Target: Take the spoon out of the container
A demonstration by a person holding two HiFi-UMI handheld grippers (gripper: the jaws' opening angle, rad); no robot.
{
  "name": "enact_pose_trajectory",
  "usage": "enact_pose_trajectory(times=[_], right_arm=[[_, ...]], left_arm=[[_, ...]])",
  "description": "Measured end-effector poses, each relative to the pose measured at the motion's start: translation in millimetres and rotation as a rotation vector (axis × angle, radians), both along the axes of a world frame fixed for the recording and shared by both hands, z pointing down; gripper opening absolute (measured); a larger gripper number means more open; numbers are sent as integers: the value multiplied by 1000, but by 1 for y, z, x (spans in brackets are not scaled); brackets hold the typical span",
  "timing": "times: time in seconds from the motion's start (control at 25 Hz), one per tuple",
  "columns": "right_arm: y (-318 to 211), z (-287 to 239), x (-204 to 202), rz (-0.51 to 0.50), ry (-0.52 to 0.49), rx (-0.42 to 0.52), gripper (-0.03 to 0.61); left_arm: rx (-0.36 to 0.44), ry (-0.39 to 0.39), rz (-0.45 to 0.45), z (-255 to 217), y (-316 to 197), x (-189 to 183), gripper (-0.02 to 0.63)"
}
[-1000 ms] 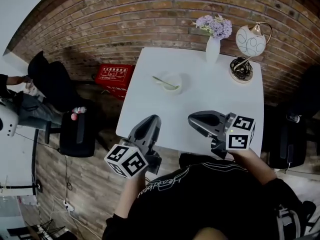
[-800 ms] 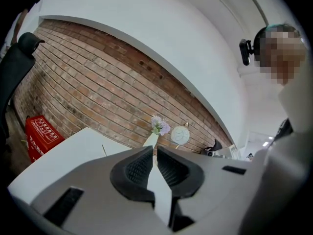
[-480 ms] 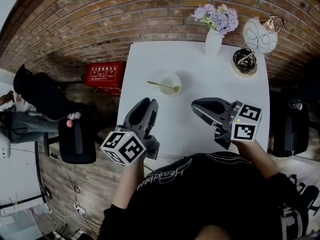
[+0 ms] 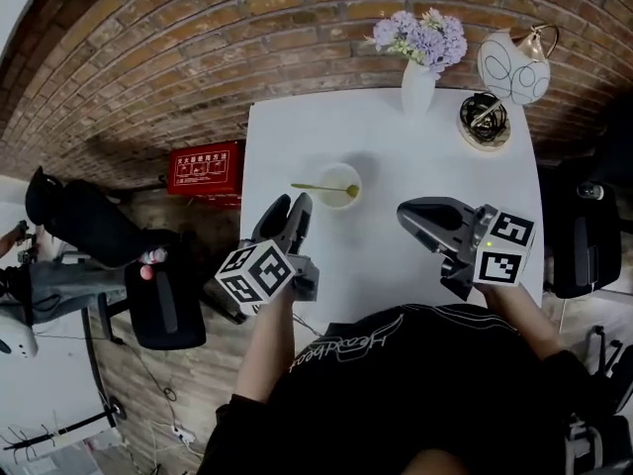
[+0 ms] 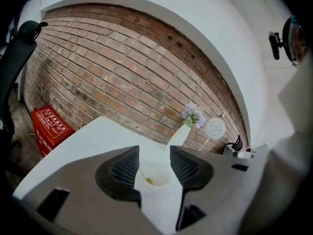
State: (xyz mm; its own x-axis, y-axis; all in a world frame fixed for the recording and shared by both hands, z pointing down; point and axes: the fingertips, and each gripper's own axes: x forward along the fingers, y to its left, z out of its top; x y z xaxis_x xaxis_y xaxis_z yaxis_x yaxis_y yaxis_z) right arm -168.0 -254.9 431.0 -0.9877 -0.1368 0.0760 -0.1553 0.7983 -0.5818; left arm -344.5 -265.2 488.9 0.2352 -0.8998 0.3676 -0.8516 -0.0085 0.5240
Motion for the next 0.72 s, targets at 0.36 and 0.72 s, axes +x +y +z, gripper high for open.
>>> enact_pose_trajectory(times=[0.36, 0.72], right_arm=[[-25, 20, 19, 108, 41, -13, -3], [-29, 31, 29, 145, 63, -35, -3]], left_arm=[[-71, -11, 11, 46, -28, -13, 175], [-95, -22, 35, 68, -45, -10, 144]])
